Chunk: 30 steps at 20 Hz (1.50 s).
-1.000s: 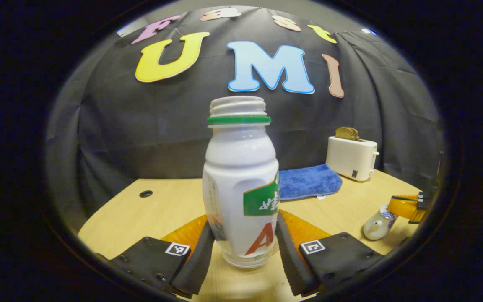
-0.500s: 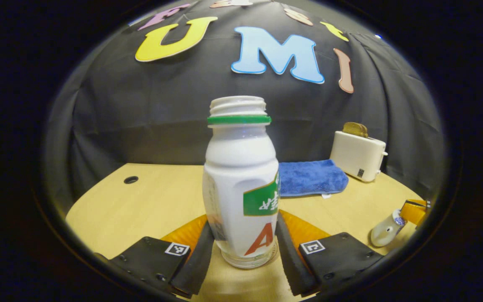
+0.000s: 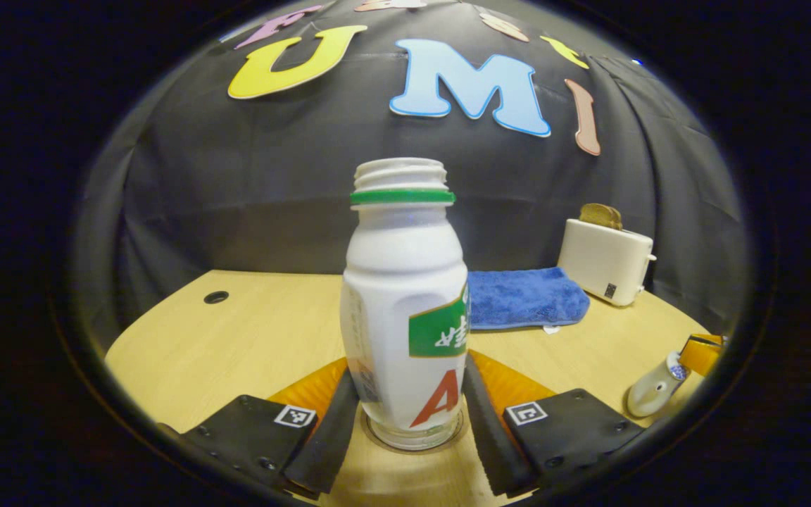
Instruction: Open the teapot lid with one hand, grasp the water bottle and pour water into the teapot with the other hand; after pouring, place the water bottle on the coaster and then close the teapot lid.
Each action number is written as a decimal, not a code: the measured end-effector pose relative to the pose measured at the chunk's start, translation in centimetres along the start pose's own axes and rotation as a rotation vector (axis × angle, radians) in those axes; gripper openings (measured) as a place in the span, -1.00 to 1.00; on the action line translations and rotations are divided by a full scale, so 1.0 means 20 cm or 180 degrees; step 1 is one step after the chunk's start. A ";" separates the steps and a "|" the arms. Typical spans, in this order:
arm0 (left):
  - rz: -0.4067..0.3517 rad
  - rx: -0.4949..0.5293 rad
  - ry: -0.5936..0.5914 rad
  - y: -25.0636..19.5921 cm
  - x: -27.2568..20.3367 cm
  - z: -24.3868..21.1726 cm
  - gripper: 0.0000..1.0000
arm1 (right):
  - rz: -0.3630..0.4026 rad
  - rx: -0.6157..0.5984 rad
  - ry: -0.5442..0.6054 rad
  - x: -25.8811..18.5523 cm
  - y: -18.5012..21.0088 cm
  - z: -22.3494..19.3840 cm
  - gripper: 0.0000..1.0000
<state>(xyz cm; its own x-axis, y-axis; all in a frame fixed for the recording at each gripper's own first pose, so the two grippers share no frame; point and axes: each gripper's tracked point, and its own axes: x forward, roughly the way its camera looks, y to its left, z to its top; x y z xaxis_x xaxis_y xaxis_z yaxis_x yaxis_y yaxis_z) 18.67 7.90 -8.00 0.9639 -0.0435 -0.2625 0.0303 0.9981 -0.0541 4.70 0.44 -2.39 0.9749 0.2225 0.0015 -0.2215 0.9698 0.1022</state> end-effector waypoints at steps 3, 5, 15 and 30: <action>-0.0021 -0.0016 0.0003 -0.01 0.00 -0.01 0.82 | 0.0001 -0.0002 -0.0003 0.00 0.00 0.00 -0.97; -0.0051 -0.0049 0.0036 -0.02 0.01 -0.02 0.82 | 0.0005 -0.0002 -0.0005 0.00 0.00 0.00 -0.97; 0.0045 0.0055 -0.0015 -0.01 -0.06 -0.03 0.83 | 0.0010 0.0001 -0.0008 -0.01 0.00 0.00 -0.97; 0.0065 0.0154 -0.0166 -0.04 -0.18 -0.06 0.73 | -0.0008 -0.0041 -0.0023 0.00 0.00 0.00 -0.98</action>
<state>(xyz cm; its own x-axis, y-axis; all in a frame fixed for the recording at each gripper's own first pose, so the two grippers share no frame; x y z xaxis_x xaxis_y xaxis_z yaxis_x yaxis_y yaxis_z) 14.83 7.12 -8.16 0.9769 -0.0219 -0.2126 0.0219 0.9998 -0.0024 4.66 0.43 -2.33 0.9756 0.2194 0.0086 -0.2192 0.9716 0.0895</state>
